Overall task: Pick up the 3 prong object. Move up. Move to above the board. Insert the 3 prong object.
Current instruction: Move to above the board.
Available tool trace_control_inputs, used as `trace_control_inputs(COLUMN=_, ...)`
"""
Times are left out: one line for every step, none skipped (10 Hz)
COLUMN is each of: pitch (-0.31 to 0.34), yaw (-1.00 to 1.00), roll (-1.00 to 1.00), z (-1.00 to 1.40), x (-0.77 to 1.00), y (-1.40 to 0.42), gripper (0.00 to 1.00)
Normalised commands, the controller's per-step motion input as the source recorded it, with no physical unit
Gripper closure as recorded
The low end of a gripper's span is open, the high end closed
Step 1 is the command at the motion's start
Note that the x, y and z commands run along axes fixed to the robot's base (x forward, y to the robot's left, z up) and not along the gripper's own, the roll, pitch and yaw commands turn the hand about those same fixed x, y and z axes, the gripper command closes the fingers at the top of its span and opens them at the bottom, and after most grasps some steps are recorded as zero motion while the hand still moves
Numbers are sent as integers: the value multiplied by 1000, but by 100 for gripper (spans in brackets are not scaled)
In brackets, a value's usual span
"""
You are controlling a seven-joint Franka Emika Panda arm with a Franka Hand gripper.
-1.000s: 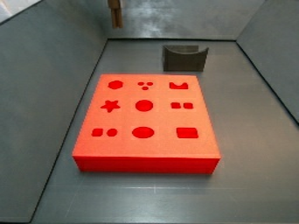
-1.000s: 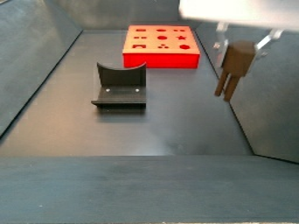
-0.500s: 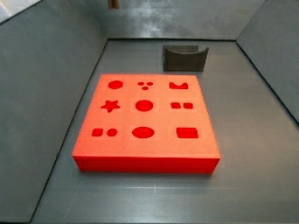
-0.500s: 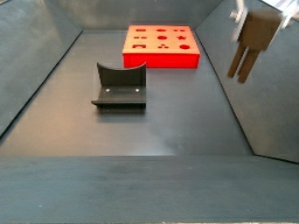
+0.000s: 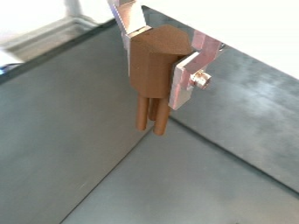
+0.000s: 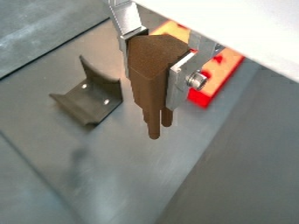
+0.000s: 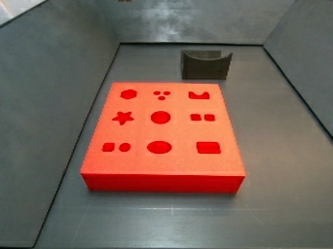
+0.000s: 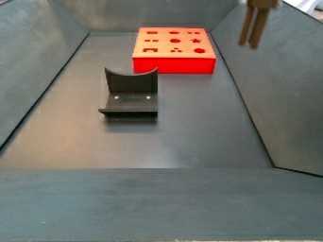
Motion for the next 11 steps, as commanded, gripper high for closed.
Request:
trace_control_inputs(pitch=173, yaw=235, roll=-51, z=255, x=325, y=-1000, gripper=100)
trace_control_inputs(pitch=125, yaw=117, roll=12, z=260, x=329, y=-1000, gripper=100)
trace_control_inputs(pitch=114, yaw=86, roll=9, z=259, x=331, y=-1000, gripper=100)
trace_control_inputs(pitch=107, yaw=38, roll=-4, z=259, x=341, y=-1000, gripper=100)
trace_control_inputs(pitch=110, yaw=25, roll=3, z=260, x=348, y=-1000, gripper=100)
trace_control_inputs(pitch=117, yaw=18, roll=6, z=261, x=355, y=-1000, gripper=100)
trace_control_inputs(pitch=123, yaw=14, roll=-10, z=261, x=361, y=-1000, gripper=100)
trace_control_inputs(pitch=118, yaw=12, roll=-7, z=262, x=373, y=-1000, gripper=100)
trace_control_inputs(pitch=113, yaw=12, roll=8, z=264, x=378, y=-1000, gripper=100)
trace_control_inputs(pitch=116, yaw=11, roll=8, z=267, x=389, y=-1000, gripper=100)
trace_control_inputs(pitch=124, yaw=10, roll=-3, z=266, x=409, y=-1000, gripper=100)
